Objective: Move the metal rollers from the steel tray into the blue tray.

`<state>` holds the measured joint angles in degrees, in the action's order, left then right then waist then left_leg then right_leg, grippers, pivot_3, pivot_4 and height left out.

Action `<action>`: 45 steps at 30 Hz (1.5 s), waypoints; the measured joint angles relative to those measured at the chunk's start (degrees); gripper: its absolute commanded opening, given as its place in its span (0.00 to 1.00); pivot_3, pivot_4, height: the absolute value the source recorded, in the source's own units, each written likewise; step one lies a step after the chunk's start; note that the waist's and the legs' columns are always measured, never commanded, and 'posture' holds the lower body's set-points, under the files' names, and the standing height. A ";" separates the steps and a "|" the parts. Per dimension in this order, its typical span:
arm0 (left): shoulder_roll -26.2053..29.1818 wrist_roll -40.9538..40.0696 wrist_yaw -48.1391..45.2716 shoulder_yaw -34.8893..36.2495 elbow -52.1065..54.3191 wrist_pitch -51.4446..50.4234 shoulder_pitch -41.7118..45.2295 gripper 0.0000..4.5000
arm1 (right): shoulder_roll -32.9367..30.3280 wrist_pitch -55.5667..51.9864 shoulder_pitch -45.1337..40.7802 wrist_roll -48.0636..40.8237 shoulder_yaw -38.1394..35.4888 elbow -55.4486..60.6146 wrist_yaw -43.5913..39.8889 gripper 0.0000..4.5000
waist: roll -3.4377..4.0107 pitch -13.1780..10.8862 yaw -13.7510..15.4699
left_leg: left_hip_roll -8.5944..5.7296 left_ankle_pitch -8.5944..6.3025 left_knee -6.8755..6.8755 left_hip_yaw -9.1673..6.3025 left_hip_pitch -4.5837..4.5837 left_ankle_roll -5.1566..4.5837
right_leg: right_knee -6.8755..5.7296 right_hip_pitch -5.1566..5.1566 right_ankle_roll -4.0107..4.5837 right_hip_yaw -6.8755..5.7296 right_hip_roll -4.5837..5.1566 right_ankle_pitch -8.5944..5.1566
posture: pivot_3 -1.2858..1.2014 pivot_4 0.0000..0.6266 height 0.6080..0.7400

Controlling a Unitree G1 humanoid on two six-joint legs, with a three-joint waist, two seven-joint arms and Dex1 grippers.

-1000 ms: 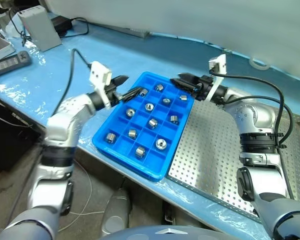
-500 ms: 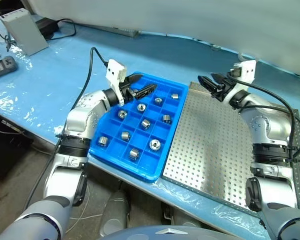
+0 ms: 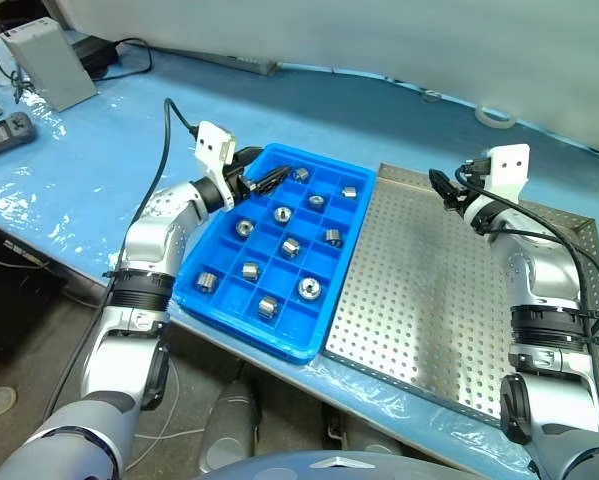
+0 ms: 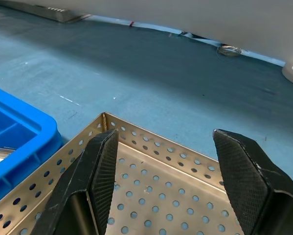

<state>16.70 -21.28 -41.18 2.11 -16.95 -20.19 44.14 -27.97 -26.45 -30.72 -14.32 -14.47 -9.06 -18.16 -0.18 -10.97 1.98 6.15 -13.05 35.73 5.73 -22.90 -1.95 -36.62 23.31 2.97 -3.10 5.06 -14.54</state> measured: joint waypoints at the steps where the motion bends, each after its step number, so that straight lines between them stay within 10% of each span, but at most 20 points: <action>1: 0.01 -0.01 0.09 0.07 -0.03 0.03 0.32 0.93 | 0.24 0.28 0.00 0.23 0.01 -0.02 0.54 0.71 | 0.00 0.00 0.00 | 0.00 0.00 0.00 0.00 0.00 -0.01 | 0.00 0.00 0.00 0.00 0.00 0.00 | 0.47 0.24 1.00; 45: -4.41 2.15 7.90 6.69 -16.17 10.84 10.32 0.93 | 1.72 16.93 -10.13 14.19 0.63 -18.29 25.00 0.71 | 0.04 -0.02 -1.12 | -0.02 -0.04 0.01 0.04 -0.10 -0.07 | 0.01 0.05 0.00 -0.01 0.01 0.00 | 0.46 0.24 1.00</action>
<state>12.29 -19.13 -33.28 8.79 -33.11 -9.35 54.46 -26.24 -9.52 -40.85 -0.13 -13.84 -27.35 6.84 -0.15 -10.98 0.86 6.13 -13.09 35.74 5.76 -22.99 -2.02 -36.62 23.36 2.98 -3.11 5.08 -14.53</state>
